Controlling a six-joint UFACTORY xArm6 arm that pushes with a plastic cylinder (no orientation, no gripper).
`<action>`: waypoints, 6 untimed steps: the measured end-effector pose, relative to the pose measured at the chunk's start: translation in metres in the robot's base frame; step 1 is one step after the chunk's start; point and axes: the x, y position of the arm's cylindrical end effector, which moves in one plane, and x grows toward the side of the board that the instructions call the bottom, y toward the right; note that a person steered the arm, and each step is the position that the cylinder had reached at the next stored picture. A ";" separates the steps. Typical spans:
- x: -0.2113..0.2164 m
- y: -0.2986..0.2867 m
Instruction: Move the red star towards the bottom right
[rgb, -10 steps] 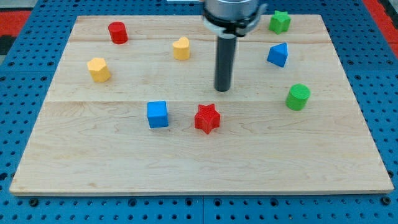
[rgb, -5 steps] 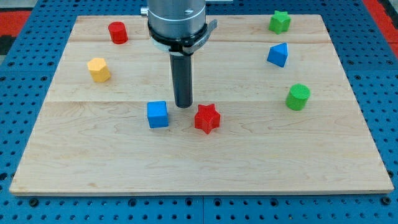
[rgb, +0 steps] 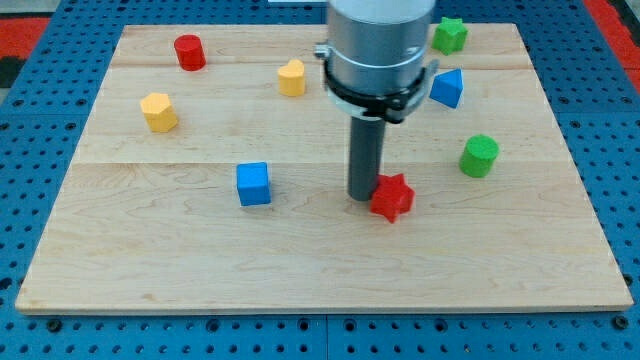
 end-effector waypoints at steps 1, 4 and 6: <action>0.001 0.025; 0.036 0.097; 0.037 0.052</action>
